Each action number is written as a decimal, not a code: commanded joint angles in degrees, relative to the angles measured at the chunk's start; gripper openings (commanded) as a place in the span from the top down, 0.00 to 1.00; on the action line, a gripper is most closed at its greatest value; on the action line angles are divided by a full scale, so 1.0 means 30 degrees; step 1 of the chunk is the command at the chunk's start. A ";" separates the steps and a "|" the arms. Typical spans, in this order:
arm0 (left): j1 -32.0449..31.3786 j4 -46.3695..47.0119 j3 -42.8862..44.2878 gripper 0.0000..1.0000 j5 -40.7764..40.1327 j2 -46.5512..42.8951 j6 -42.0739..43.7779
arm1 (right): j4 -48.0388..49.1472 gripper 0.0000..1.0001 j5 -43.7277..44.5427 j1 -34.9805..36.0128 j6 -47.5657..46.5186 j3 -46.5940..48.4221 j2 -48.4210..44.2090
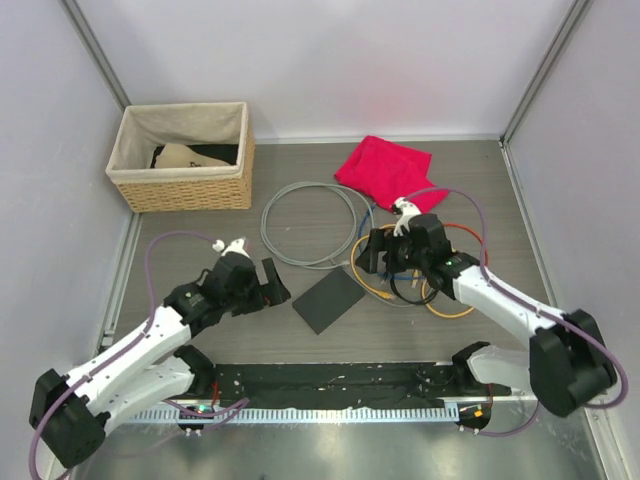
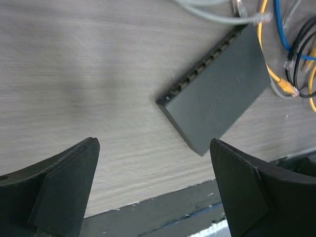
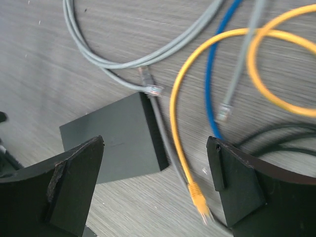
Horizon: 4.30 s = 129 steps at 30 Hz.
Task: Insert the plug into the switch port
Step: Adjust the switch port at the center of the board, then pick up the connector from the center of the board.
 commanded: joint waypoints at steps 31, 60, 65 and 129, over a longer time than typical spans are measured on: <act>0.0370 0.8867 0.2388 0.32 -0.0222 1.1333 -0.3625 | 0.4040 0.10 -0.4944 0.7740 0.2749 -0.0754 0.5121; -0.3489 0.7017 -0.1387 0.10 -0.3033 0.5387 -0.6787 | 0.2751 0.08 -0.4205 0.5286 -0.1117 0.2060 0.6904; -0.2963 0.8484 0.0282 0.13 -0.3121 0.8697 -0.5995 | 0.4102 0.08 -0.5700 0.6075 -0.0268 0.1211 0.7494; -0.6187 -0.4936 0.6318 0.00 -1.0860 0.5777 0.1087 | -0.1724 0.46 0.7656 0.4642 -0.2493 0.0769 0.1486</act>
